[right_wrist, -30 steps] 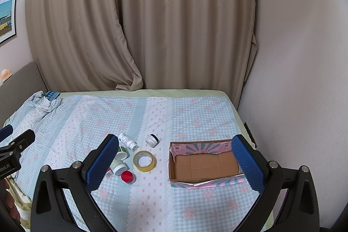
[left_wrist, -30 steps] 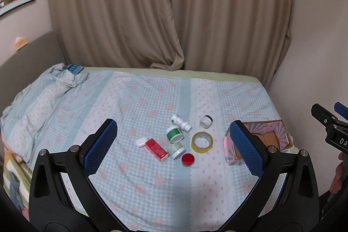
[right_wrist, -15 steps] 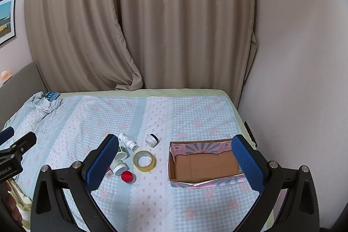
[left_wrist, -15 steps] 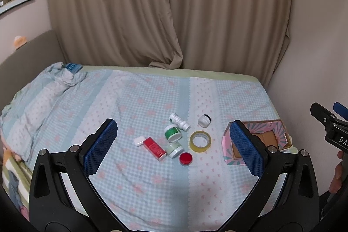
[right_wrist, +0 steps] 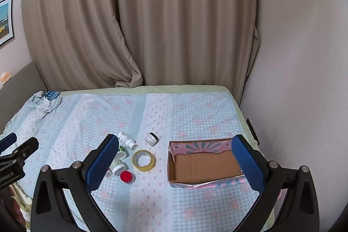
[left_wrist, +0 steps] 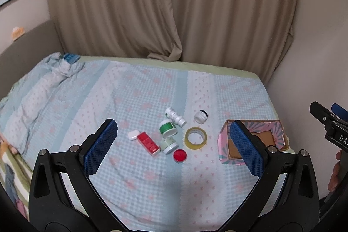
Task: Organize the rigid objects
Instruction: 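Grasp the red box with the left gripper while the right grasps the black-lidded jar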
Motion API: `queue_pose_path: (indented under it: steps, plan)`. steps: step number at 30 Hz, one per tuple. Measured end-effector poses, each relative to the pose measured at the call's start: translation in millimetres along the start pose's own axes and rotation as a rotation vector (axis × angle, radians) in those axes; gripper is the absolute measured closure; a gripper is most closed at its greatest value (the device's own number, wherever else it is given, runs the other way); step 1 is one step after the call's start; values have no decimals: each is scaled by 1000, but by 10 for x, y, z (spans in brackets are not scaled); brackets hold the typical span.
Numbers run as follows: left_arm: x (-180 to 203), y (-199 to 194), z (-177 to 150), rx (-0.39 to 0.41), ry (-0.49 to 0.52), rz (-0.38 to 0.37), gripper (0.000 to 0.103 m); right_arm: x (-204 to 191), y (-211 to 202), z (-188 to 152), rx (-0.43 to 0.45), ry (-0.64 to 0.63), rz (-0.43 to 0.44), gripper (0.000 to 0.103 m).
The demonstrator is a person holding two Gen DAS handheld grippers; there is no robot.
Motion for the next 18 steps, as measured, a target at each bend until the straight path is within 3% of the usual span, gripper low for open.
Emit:
queue_pose_path:
  steps: [5, 10, 18]
  plan:
    - [-16, 384, -118, -84, -76, 19, 0, 18, 261, 87, -33, -51, 23, 0]
    - [-106, 965, -447, -228, -172, 41, 0, -9, 780, 53, -116, -144, 92, 0]
    - [-401, 1997, -1026, -427, -365, 37, 0, -168, 1876, -76, -253, -265, 158, 0]
Point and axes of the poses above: each gripper's, at about its wrist camera, not at the fingertips, and y roughly the way its jaws point, x to its right, z to its top, the point moved 7 cm from there along y, roughly the way its jaws point, and after that the axes turned 15 degrees about y, right-handed, at the moved point
